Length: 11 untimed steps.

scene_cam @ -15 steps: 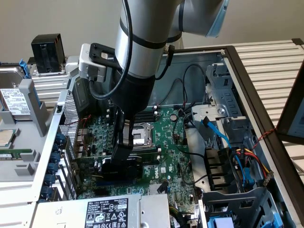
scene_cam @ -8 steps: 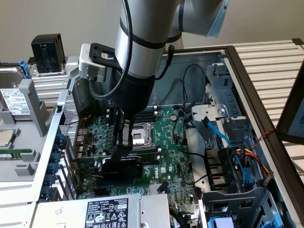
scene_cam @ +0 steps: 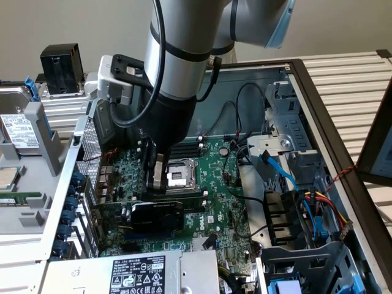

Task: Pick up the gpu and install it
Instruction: 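Press down on the gpu until it lock into place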

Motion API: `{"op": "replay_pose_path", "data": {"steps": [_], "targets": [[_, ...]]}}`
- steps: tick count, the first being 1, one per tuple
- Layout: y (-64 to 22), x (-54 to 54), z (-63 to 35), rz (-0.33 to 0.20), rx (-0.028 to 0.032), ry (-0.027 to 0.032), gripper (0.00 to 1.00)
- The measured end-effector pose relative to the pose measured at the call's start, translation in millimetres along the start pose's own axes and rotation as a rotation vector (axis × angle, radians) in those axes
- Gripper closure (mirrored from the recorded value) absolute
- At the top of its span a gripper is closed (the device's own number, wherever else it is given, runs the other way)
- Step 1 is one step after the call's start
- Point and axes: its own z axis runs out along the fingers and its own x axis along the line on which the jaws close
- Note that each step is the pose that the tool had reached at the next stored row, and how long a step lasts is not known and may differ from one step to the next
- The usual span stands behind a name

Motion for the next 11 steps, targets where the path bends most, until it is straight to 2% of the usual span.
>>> {"op": "replay_pose_path", "data": {"steps": [1, 2, 5, 6, 9, 11], "targets": [[0.7, 0.0, 0.2, 0.000, 0.0057, 0.0000, 0.89], [0.9, -0.1, 0.3, 0.001, 0.0143, -0.0002, 0.89], [1.1, -1.0, 0.4, 0.003, 0.0480, -0.0016, 0.89], [2.1, -1.3, 0.6, 0.003, 0.0554, -0.0027, 0.89], [7.1, -2.4, 2.0, 0.003, 0.0621, -0.0045, 0.89], [9.3, -3.4, 2.6, 0.005, 0.0687, -0.0046, 0.89]]}}
